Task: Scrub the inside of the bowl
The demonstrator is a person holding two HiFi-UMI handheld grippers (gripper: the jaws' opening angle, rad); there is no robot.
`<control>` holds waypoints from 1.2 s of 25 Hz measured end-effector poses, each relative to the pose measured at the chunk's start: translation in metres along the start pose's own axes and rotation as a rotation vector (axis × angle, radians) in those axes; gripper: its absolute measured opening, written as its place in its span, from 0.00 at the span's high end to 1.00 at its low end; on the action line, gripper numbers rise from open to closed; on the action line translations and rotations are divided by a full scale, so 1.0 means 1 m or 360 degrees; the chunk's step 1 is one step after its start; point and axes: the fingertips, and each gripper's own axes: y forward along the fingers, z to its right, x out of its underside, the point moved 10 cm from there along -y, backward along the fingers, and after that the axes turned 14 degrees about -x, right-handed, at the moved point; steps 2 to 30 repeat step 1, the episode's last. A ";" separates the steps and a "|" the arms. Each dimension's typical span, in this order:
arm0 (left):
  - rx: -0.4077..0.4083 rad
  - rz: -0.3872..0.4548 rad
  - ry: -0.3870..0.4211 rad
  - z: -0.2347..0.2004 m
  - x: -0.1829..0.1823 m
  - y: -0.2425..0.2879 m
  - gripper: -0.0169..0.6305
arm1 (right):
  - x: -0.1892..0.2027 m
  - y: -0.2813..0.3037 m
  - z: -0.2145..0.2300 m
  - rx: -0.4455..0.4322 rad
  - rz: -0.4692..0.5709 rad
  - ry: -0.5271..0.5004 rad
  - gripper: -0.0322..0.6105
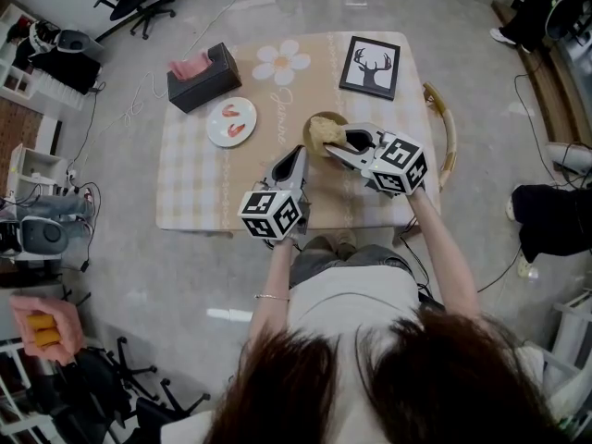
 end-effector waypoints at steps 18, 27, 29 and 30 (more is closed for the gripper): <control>0.0000 0.0004 -0.0001 0.000 -0.001 -0.001 0.94 | 0.000 0.000 0.000 0.0000 0.0002 0.0000 0.80; 0.0000 0.0004 -0.0001 0.000 -0.001 -0.001 0.94 | 0.000 0.000 0.000 0.0000 0.0002 0.0000 0.80; 0.0000 0.0004 -0.0001 0.000 -0.001 -0.001 0.94 | 0.000 0.000 0.000 0.0000 0.0002 0.0000 0.80; 0.0000 0.0004 -0.0001 0.000 -0.001 -0.001 0.94 | 0.000 0.000 0.000 0.0000 0.0002 0.0000 0.80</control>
